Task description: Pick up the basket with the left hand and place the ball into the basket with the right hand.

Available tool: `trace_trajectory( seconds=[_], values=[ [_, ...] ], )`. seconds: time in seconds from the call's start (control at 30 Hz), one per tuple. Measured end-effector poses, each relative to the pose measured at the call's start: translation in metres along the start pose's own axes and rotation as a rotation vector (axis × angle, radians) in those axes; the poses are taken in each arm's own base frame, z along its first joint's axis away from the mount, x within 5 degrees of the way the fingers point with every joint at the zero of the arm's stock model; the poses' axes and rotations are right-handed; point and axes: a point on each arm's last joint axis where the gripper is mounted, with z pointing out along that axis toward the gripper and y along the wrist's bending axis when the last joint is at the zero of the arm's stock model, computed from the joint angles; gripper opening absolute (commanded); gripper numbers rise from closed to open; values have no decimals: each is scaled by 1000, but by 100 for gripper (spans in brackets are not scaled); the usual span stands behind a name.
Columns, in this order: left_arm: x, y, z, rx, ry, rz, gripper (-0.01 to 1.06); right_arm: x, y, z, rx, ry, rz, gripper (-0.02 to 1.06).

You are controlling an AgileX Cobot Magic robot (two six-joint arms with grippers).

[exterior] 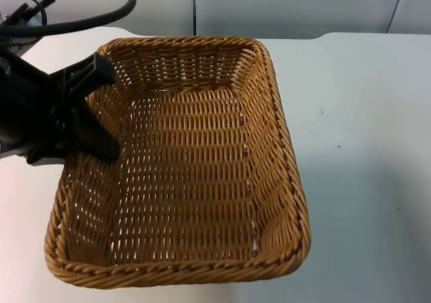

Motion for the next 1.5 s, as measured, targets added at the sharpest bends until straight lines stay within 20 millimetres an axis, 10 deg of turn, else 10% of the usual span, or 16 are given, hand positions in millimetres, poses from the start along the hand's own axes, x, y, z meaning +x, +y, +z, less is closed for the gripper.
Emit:
trace_trajectory(
  seconds=[0.53,1.3,1.5],
  values=[
    [-2,0,1,8,-17,-29,15,12,24,-128,-111,-191,-45,0],
    [2,-70,93,105,84,32,15,27,154,-148,-366,-241,-342,0],
    [-3,-74,98,109,69,32,15,44,182,-125,-409,-214,-387,0]
  ],
)
